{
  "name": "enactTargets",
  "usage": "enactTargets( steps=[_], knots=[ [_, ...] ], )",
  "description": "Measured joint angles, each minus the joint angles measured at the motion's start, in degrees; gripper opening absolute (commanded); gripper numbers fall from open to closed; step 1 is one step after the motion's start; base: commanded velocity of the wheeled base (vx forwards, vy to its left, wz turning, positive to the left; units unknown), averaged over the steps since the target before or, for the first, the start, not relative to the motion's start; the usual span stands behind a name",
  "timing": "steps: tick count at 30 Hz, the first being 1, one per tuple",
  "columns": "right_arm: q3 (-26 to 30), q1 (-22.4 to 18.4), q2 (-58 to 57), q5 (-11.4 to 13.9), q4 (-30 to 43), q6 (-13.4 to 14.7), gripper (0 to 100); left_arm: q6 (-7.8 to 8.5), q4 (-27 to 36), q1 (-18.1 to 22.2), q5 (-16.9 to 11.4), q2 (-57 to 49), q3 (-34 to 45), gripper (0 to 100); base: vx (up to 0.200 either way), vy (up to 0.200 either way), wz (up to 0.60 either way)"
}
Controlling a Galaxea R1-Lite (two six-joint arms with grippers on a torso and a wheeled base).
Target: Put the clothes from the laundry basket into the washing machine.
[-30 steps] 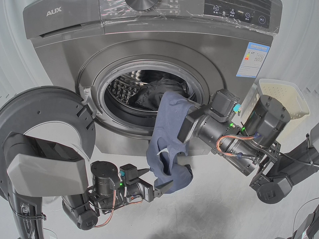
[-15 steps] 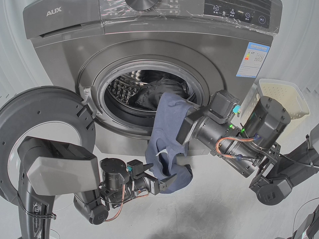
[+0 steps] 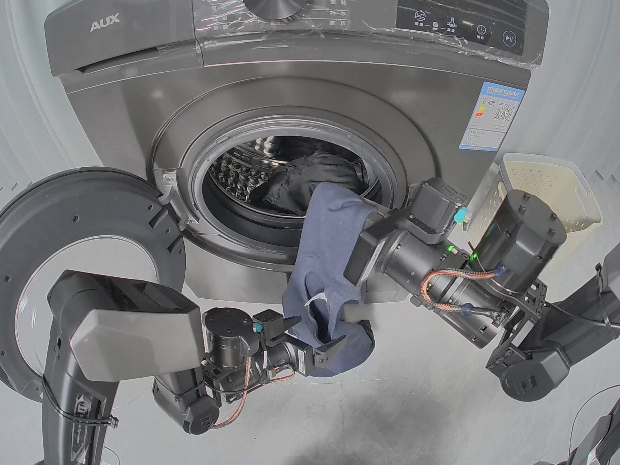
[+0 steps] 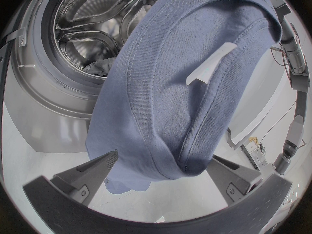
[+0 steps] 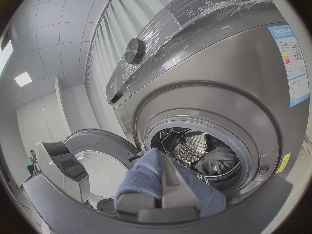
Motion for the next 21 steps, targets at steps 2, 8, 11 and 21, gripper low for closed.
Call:
enactTargets(
  steps=[2,8,11,21],
  knots=[
    [0.1,0.0,0.0,0.0,-0.1,0.0,0,0.00,0.0,0.0,0.2,0.1,-0.3,0,0.000,0.000,0.00],
    [0.3,0.0,-0.1,0.0,-0.2,0.2,0,-0.05,0.0,0.0,1.5,0.2,-1.6,0,0.000,0.000,0.00],
    [0.4,0.0,-0.2,0.0,-0.2,0.2,0,-0.02,-0.1,0.0,1.6,0.0,-1.6,0,0.000,0.000,0.00],
    [1.9,-1.5,-1.5,0.0,-0.2,0.1,0,0.04,0.0,1.0,1.6,-7.4,4.6,0,0.000,0.000,0.00]
  ],
)
